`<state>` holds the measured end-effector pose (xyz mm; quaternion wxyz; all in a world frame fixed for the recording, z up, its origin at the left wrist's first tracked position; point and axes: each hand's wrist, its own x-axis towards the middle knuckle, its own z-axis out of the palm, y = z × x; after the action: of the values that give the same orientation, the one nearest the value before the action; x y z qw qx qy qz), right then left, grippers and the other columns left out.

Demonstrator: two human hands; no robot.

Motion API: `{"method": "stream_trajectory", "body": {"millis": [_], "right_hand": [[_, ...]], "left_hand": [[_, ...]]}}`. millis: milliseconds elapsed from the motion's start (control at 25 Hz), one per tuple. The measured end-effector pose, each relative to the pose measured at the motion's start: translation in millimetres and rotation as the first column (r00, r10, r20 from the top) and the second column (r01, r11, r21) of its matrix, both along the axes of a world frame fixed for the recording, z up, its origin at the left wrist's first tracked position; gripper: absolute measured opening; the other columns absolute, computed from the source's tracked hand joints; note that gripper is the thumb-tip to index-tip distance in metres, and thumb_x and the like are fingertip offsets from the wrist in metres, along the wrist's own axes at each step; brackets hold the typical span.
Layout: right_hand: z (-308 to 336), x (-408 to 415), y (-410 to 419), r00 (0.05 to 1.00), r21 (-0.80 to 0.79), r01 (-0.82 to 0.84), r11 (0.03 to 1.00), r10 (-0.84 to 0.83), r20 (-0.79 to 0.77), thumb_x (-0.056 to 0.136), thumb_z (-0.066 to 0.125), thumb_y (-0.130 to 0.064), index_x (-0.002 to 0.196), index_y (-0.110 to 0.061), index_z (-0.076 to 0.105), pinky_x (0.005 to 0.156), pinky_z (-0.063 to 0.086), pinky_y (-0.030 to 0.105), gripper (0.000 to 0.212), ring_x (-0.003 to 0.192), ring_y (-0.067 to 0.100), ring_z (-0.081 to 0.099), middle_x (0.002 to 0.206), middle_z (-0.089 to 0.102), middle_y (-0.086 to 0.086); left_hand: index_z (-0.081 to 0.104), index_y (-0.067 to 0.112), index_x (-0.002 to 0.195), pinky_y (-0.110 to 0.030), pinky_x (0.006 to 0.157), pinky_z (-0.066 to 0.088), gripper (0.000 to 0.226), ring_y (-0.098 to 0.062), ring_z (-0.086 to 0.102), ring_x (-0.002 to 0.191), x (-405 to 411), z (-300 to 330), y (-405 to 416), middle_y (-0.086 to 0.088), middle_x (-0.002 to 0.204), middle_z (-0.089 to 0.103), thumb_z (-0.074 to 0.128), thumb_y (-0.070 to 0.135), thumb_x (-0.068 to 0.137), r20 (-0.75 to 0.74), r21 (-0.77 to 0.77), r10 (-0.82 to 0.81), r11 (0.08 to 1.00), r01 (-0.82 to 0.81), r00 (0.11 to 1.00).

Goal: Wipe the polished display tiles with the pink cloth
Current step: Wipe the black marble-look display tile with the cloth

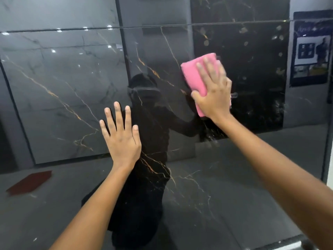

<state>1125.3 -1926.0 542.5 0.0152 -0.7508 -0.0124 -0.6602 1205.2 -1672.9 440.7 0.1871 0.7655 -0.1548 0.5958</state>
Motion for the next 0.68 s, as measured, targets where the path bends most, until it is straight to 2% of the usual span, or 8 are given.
{"method": "stream_trajectory", "body": {"millis": [80,160,240,320,400,480,560,680], "right_hand": [[-27.7,11.6,34.3,0.997,0.123,-0.055,0.991,0.049,0.053,0.071,0.054,-0.037,0.147,-0.026,0.038,0.102,0.028,0.044,0.078,0.143,0.037,0.022,0.155,0.032,0.005],[-93.9,19.3,66.1,0.995,-0.377,-0.067,0.924,0.034,-0.096,0.072,0.056,-0.04,0.147,-0.026,0.036,0.106,0.025,0.046,0.079,0.144,0.038,0.02,0.154,0.033,0.002],[-138.3,10.1,68.3,0.951,-0.847,-0.151,0.509,-0.158,-0.265,0.076,0.059,-0.044,0.148,-0.026,0.033,0.113,0.016,0.046,0.079,0.145,0.032,0.015,0.155,0.031,-0.004],[-114.4,8.2,41.0,0.939,-0.944,-0.188,0.271,-0.234,-0.253,0.075,0.061,-0.043,0.147,-0.024,0.034,0.114,0.015,0.045,0.079,0.143,0.029,0.016,0.154,0.033,-0.003],[-55.6,8.1,18.1,0.969,-0.787,-0.044,0.615,-0.167,-0.184,0.075,0.055,-0.039,0.146,-0.023,0.037,0.11,0.024,0.051,0.074,0.142,0.033,0.022,0.153,0.036,0.001],[-10.0,2.6,19.5,0.996,-0.239,0.051,0.97,-0.066,-0.054,0.075,0.054,-0.033,0.144,-0.023,0.043,0.105,0.033,0.052,0.071,0.142,0.036,0.026,0.153,0.037,0.002],[-28.8,8.7,54.1,1.0,0.049,-0.018,0.999,0.018,-0.003,0.07,0.059,-0.028,0.143,-0.022,0.045,0.104,0.029,0.047,0.075,0.142,0.038,0.023,0.153,0.036,0.002],[-136.2,16.6,99.4,0.971,-0.625,-0.116,0.772,-0.044,-0.234,0.068,0.064,-0.032,0.144,-0.023,0.042,0.114,0.013,0.047,0.08,0.145,0.034,0.013,0.152,0.037,-0.002]], "left_hand": [[0.01,0.02,0.156,-0.046,0.12,-0.006,0.058,-0.031,-0.001,0.15,0.1,-0.3,-0.8,-0.006,0.164,0.001,0.026,0.032,0.102,-0.004,-0.006,-0.011,1.0,0.011,1.0],[0.015,0.019,0.156,-0.046,0.12,-0.004,0.056,-0.031,0.003,0.15,-2.9,4.4,1.2,-0.006,0.164,0.007,0.027,0.031,0.102,0.001,0.006,-0.047,0.999,0.047,0.999],[0.022,0.02,0.155,-0.044,0.12,0.0,0.053,-0.027,0.006,0.15,-6.6,2.1,11.7,-0.004,0.163,0.013,0.026,0.03,0.103,-0.012,0.021,-0.092,0.996,0.092,0.996],[0.025,0.023,0.154,-0.044,0.12,0.001,0.052,-0.022,0.006,0.151,-5.4,-17.7,28.4,0.001,0.163,0.015,0.027,0.03,0.103,-0.01,0.034,-0.083,0.996,0.083,0.997],[0.022,0.023,0.154,-0.047,0.12,0.0,0.053,-0.02,0.0,0.151,0.0,-46.2,42.0,0.003,0.163,0.013,0.029,0.029,0.102,0.013,0.052,-0.049,0.997,0.048,0.999],[0.018,0.022,0.155,-0.047,0.12,-0.003,0.055,-0.019,-0.003,0.151,9.1,-59.8,45.4,0.003,0.163,0.011,0.03,0.028,0.101,0.034,0.057,-0.04,0.998,0.038,0.999],[0.015,0.023,0.155,-0.045,0.121,-0.005,0.055,-0.019,-0.004,0.151,12.0,-58.3,43.5,0.006,0.163,0.004,0.029,0.029,0.102,0.047,0.052,-0.053,0.997,0.05,0.998],[0.012,0.025,0.156,-0.05,0.119,-0.006,0.054,-0.022,-0.003,0.151,14.6,-60.0,45.8,0.011,0.163,-0.005,0.023,0.033,0.103,0.091,0.065,-0.096,0.994,0.09,0.991]]}}
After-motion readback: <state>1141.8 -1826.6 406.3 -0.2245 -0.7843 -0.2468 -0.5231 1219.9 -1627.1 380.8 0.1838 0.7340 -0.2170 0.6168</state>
